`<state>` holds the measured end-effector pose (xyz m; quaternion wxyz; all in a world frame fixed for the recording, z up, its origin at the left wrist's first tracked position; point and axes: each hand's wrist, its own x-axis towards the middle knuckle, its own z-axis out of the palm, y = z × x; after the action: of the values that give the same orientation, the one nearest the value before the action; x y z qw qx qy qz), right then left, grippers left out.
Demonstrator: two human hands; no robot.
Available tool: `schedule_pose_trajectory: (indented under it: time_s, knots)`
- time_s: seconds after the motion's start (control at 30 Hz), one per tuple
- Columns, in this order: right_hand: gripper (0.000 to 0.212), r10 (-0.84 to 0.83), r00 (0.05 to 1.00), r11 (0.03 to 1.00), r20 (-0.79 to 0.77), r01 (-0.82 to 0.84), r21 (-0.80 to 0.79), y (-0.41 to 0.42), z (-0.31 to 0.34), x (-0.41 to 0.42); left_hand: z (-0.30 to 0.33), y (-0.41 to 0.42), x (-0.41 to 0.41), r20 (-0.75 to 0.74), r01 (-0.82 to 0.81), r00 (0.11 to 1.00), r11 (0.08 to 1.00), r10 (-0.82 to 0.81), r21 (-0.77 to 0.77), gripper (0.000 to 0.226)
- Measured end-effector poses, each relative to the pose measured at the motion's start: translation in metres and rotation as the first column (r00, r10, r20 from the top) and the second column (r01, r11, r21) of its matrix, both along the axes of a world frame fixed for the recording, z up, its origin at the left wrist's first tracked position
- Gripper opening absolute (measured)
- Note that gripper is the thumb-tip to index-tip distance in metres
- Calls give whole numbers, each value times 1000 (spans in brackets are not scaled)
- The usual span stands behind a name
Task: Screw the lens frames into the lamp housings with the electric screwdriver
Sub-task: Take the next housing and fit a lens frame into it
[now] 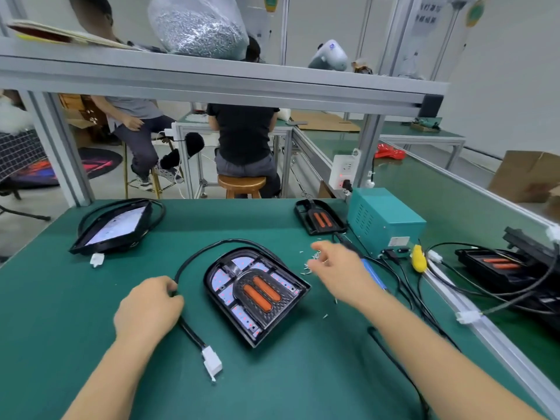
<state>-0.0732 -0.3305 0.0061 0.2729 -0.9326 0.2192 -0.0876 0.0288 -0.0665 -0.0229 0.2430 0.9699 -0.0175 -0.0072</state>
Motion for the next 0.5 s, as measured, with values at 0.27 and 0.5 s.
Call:
schedule_pose_trajectory:
  time_s: [0.27,0.5]
  knots:
    - [44,-258,896,950,-361,169,-261,-65,-2,-39,35,-60,-39,413,395,861,901,-297,-177,15]
    - [48,-272,909,962,-315,257,-90,-74,-30,-37,30,-147,-102,309,736,524,604,-794,304,21]
